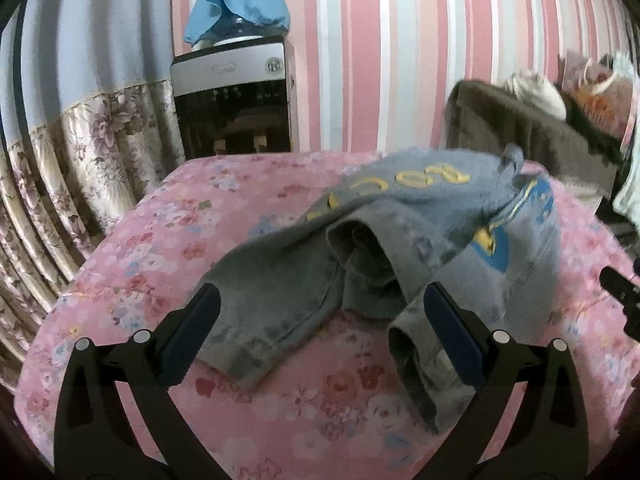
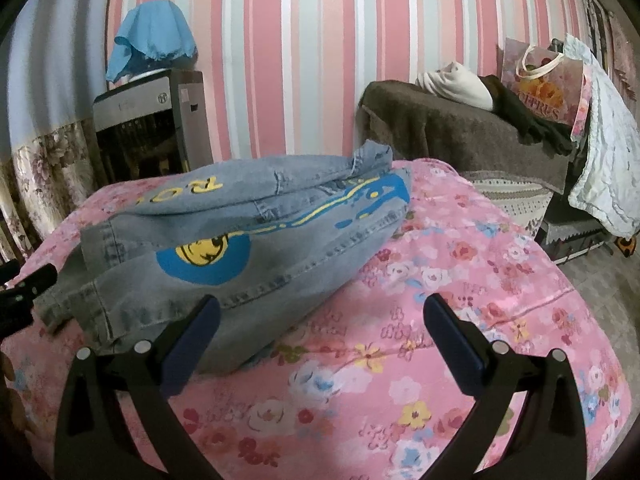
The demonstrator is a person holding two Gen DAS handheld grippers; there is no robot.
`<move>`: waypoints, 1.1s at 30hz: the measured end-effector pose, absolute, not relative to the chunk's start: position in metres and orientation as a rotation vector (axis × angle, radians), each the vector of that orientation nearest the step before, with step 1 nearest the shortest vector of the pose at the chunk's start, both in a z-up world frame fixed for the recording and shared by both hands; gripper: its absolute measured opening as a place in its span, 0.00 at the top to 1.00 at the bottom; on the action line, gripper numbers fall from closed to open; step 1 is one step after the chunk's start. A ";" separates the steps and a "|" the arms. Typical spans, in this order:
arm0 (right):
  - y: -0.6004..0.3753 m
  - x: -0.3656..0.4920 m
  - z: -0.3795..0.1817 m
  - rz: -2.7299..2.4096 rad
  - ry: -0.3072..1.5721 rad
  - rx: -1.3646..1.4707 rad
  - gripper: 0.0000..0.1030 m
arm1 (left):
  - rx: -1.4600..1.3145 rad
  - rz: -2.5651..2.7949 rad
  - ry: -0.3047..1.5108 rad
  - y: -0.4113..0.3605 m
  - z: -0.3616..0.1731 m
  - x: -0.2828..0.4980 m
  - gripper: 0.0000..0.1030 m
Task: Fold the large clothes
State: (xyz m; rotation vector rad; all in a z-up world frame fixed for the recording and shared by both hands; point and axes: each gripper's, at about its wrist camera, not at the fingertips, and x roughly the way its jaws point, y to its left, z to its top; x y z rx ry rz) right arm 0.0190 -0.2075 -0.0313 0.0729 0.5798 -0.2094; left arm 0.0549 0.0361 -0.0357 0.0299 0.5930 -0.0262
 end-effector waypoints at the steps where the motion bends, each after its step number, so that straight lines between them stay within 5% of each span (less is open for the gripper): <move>1: -0.209 0.022 -0.030 -0.205 0.582 0.069 0.01 | 0.020 -0.028 0.591 0.039 -0.033 0.057 0.03; 22: -0.308 0.136 0.005 -0.248 0.671 0.099 0.01 | 0.397 -0.491 0.798 -0.030 0.015 0.247 0.03; 33: -0.346 0.197 -0.026 -0.295 0.763 0.126 0.01 | 0.696 -0.612 0.636 -0.098 -0.009 0.260 0.03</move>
